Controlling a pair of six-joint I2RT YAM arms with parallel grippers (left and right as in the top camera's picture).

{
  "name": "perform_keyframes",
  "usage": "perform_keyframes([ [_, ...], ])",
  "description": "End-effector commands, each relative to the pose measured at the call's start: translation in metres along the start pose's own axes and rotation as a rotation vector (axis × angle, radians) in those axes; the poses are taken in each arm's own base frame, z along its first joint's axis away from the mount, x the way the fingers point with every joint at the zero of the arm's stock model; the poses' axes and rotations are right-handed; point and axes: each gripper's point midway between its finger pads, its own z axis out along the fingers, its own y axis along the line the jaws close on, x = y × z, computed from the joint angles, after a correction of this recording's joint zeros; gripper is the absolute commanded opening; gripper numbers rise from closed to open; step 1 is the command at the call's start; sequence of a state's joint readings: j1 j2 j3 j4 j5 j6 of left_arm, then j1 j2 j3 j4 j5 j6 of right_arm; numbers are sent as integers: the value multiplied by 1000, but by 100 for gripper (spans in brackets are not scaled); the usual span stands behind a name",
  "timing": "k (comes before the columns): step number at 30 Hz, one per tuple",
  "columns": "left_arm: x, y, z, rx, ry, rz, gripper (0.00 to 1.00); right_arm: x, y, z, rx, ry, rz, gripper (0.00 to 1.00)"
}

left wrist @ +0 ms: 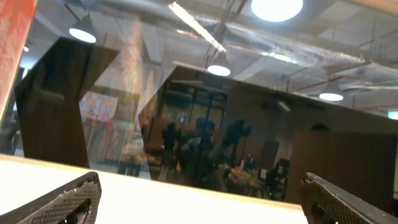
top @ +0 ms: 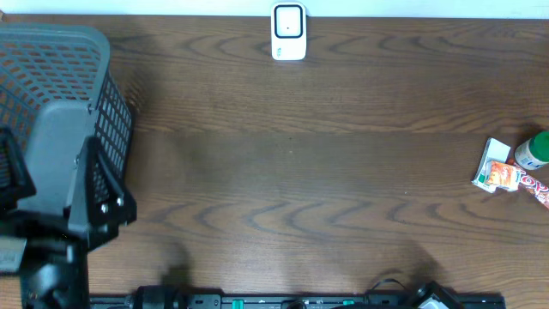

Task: Scan the item barcode

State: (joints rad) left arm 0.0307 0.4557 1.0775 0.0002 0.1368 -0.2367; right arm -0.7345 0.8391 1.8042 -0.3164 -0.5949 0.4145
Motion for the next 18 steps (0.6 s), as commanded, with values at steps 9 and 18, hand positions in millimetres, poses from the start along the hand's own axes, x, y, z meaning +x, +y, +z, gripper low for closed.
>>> perform_keyframes([
  [9, -1, -5, -21, 11, 20, 18, 99, 46, 67, -91, -236, 149, -10, 99],
  [18, 66, 15, -32, -72, 296, -7, 99, 14, 99, -136, -547, -36, -4, 99],
])
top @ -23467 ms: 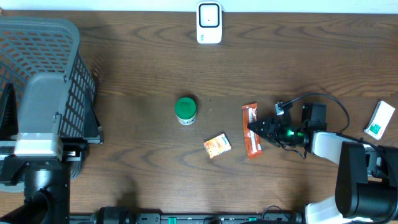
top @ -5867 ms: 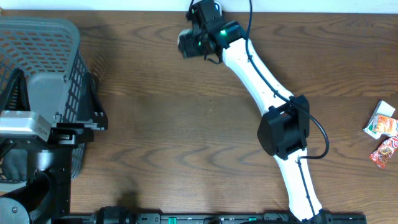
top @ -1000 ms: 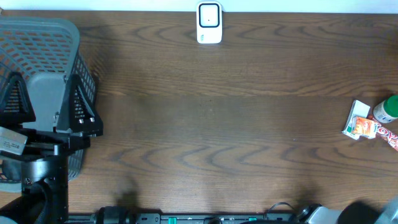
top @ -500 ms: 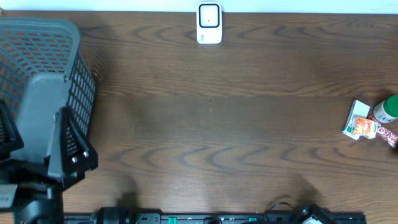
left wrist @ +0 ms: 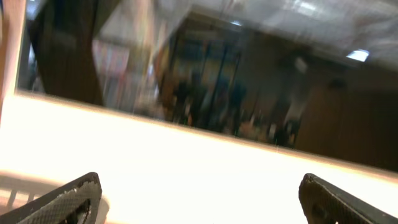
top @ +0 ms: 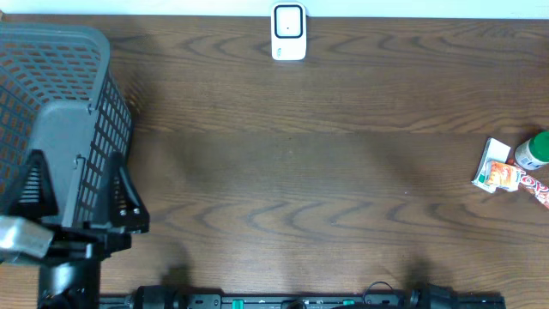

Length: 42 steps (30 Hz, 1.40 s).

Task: Scan the item barcode

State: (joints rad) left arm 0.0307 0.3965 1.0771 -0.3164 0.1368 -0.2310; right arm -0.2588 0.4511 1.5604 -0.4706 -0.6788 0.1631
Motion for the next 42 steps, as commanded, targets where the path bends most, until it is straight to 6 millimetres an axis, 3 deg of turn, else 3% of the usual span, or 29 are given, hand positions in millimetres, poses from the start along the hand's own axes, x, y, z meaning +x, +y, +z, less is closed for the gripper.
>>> perform_keyframes([
  [1, 24, 4, -4, -13, 102, 6, 99, 1, 0, 1, -72, -25, 5, 99],
  [5, 80, 20, -17, -83, 335, -15, 99, 17, -3, 4, -82, 17, 46, 99],
  [8, 126, 32, -40, -144, 541, -34, 99, 42, -5, 3, -67, 112, 114, 99],
  [10, 155, 39, -62, -188, 686, -47, 99, 59, -19, 2, 15, 170, 108, 99],
  [11, 178, 44, -85, -226, 813, -59, 99, 72, -19, -1, 21, 222, 120, 99],
  [16, 221, 52, -154, -322, 1132, -89, 99, 90, -17, -2, 6, 278, 113, 99],
  [22, 231, 53, -185, -365, 1258, -107, 99, 101, -9, -7, -83, 311, -12, 99],
  [28, 231, 53, -186, -366, 1261, -107, 99, 142, -32, 3, -29, 380, -140, 99],
  [33, 231, 53, -186, -366, 1261, -107, 99, 173, -40, 15, -8, 234, -189, 99],
  [38, 231, 53, -186, -366, 1261, -107, 99, 226, -40, 3, 38, 74, -177, 99],
  [42, 231, 53, -186, -366, 1261, -107, 99, 281, -48, -14, 128, 69, -121, 99],
])
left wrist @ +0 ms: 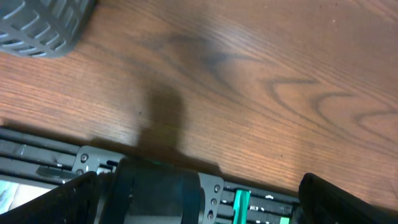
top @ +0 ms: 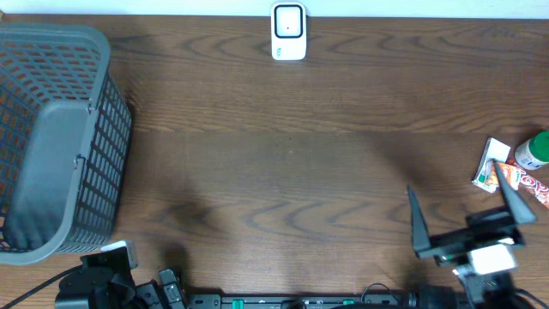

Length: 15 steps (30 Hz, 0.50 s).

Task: Scan the item barcode

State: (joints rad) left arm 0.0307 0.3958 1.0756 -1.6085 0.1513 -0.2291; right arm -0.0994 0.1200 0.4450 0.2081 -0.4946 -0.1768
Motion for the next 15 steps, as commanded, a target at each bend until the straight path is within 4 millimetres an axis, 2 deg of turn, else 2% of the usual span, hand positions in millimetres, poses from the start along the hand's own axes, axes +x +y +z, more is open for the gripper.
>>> perform_keyframes([
  [1, 8, 2, -2, -7, 24, 8, 99, 49, -1, -11, 81, 56, 94, 99],
  [6, 8, 2, -2, -7, 24, 8, 99, 111, 8, -22, 110, 168, 152, 99],
  [9, 8, 2, -2, -7, 24, 8, 99, 151, 5, -31, 197, 249, 251, 99],
  [13, 8, 2, -2, -7, 24, 8, 99, 195, 12, -44, 236, 371, 317, 99],
  [15, 8, 2, -2, -7, 24, 8, 99, 205, 14, -49, 244, 418, 329, 99],
])
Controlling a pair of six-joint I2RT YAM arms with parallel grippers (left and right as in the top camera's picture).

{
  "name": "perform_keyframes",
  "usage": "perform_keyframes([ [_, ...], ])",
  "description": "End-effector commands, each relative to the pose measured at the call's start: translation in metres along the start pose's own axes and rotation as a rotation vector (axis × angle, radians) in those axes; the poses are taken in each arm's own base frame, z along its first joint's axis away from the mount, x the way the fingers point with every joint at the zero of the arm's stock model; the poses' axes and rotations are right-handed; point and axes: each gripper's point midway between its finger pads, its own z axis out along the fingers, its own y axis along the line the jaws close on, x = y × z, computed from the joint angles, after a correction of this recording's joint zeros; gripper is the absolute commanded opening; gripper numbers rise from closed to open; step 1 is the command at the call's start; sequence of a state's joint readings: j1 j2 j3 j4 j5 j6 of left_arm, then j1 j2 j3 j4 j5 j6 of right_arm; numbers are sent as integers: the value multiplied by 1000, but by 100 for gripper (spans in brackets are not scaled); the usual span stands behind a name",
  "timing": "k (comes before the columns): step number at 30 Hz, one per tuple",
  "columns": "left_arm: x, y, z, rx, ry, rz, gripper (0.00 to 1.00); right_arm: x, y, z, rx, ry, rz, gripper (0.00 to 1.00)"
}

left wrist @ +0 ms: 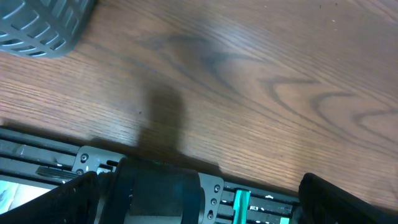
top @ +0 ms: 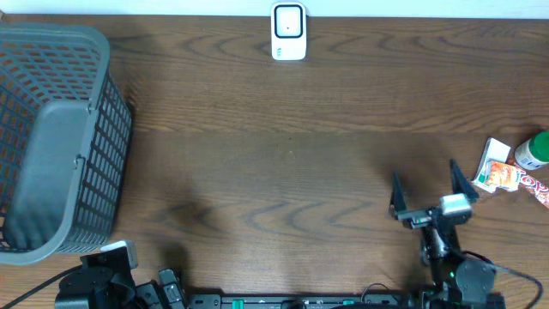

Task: Scan the item barcode

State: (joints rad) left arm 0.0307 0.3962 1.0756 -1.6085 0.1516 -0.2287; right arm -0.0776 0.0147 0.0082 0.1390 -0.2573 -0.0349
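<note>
A white barcode scanner point(top: 289, 33) stands at the table's far edge, in the middle. Three items lie at the right edge: an orange and white packet point(top: 497, 171), a green-capped bottle point(top: 532, 151) and a red packet point(top: 537, 186). My right gripper point(top: 426, 189) is open and empty, just left of the orange packet and apart from it. My left arm point(top: 96, 287) is folded down at the front left. In the left wrist view my left gripper point(left wrist: 198, 185) is open over the arm's base with nothing in it.
A large grey mesh basket point(top: 60, 137) fills the left side of the table; its corner point(left wrist: 43, 25) shows in the left wrist view. A black rail point(top: 292, 300) runs along the front edge. Brown wood table point(top: 283, 163) lies between scanner and grippers.
My right gripper was at the front right, close to the red packet. It now stands further left and further from the front edge, and looks smaller in view, still open. The left arm has not moved.
My left arm was raised by the basket's near side, its camera facing the ceiling, gripper open. Then it stood nearer the front edge. Later it lay folded at the front left and my right arm had appeared at the front right. Now the right gripper stands left of the items.
</note>
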Motion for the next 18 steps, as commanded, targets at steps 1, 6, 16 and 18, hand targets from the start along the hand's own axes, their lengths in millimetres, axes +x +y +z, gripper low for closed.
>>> perform_keyframes([
  [1, 8, 2, -2, -7, 24, 7, 99, 13, -12, -1, 78, 46, 52, 99],
  [6, 8, 2, -2, -7, 24, 7, 99, 47, -16, -6, 114, 187, 88, 99],
  [16, 8, 2, -2, -7, 24, 7, 99, 50, -21, -7, 147, 194, 152, 99],
  [18, 8, 2, -2, -7, 24, 7, 99, 50, -20, -7, 144, 194, 153, 99],
])
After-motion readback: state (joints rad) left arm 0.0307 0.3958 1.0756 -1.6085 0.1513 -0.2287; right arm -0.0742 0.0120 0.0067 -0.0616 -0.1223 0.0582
